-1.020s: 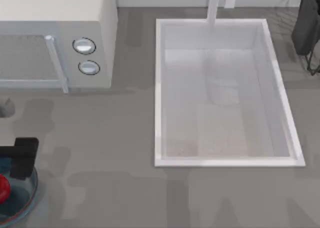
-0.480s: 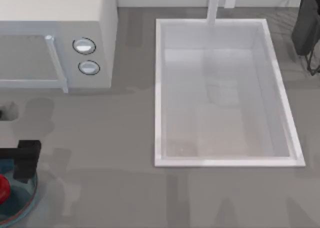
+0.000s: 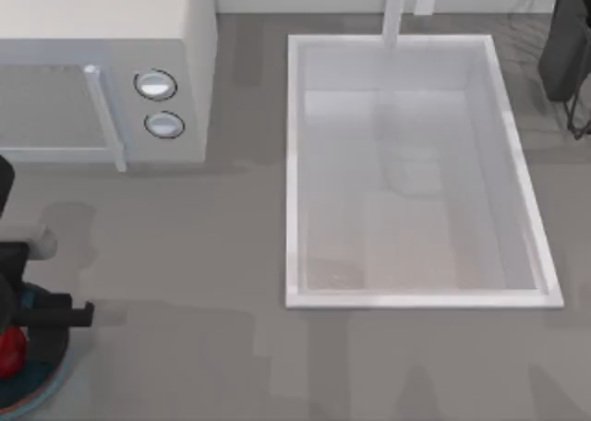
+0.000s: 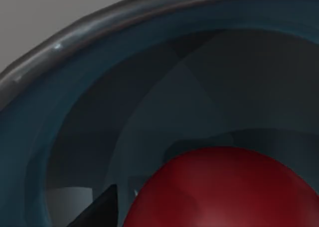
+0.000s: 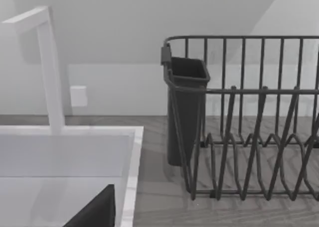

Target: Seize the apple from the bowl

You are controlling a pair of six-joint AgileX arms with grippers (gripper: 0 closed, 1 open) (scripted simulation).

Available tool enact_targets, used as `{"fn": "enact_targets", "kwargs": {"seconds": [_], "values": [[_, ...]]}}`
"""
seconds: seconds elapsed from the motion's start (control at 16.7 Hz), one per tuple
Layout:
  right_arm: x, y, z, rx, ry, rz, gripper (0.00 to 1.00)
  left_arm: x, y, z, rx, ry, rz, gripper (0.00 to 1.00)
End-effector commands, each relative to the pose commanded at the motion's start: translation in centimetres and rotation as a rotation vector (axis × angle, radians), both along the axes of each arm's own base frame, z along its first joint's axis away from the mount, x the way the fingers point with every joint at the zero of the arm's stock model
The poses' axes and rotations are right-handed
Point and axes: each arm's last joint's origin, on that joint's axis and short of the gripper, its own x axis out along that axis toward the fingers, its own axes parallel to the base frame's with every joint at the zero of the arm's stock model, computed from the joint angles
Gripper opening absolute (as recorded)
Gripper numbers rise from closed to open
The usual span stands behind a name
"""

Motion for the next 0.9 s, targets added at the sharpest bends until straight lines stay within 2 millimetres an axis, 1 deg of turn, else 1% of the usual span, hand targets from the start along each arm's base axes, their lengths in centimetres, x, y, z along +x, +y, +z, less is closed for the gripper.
{"fn": "enact_targets", "kwargs": {"seconds": [0.12,0.3,0.9], "values": [[0.0,0.0,0.0,0.0,0.0,0.0,1.0,-0.17,0.0,-0.56,0.0,0.007,0.0,1.0],[0.0,0.0,0.0,0.0,0.0,0.0,1.0,-0.17,0.0,-0.56,0.0,0.007,0.0,1.0],[0.0,0.0,0.0,0.0,0.0,0.0,1.0,-0.17,0.0,-0.56,0.0,0.007,0.0,0.25]]}}
